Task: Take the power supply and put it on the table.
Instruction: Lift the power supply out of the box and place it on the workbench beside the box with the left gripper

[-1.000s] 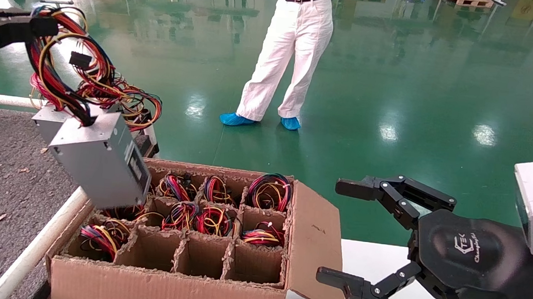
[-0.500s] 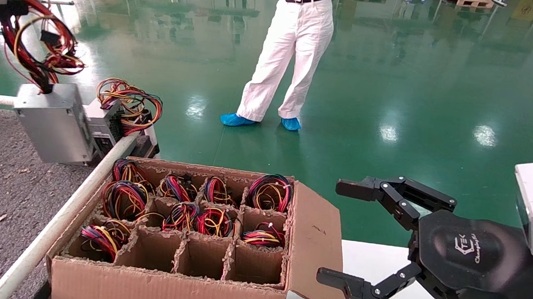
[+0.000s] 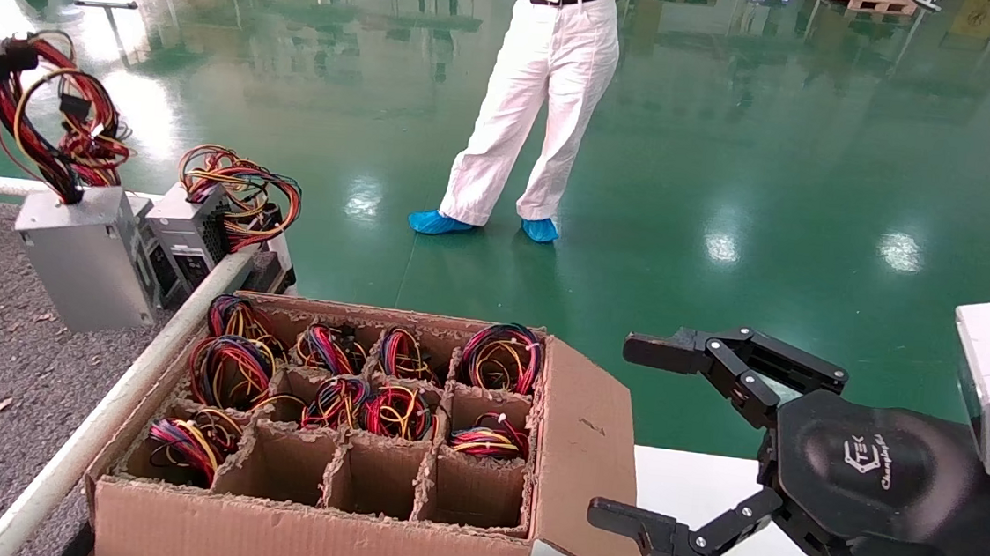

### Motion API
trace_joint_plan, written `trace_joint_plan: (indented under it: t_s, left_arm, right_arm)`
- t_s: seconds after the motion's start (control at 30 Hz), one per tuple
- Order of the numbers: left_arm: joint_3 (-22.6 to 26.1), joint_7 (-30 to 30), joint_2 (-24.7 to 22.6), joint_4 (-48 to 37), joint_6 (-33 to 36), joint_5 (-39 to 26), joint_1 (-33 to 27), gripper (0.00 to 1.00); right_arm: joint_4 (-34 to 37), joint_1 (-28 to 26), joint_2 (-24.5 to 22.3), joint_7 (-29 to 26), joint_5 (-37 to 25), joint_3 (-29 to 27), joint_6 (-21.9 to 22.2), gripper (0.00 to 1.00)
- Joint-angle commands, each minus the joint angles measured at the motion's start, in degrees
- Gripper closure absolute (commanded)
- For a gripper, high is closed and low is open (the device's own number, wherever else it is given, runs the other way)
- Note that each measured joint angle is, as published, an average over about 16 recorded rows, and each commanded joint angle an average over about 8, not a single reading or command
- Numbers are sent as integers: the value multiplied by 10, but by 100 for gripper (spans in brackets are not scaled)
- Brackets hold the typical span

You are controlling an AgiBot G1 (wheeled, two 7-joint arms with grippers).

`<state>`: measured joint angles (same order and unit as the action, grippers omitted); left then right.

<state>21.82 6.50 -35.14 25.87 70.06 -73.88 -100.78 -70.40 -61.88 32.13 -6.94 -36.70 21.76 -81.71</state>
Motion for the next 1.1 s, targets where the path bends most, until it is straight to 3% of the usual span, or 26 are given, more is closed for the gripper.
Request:
trace_joint_plan:
  t_s: [0.03, 1.1]
  left_arm:
    - [2, -17, -6, -21, -3, -5, -6, 100]
    - [9, -156, -74, -209, -14, -19, -48, 100]
  right_arm:
    - [0, 0, 0, 0, 0, 0, 0, 0]
    - [0, 0, 0, 0, 0, 0, 0, 0]
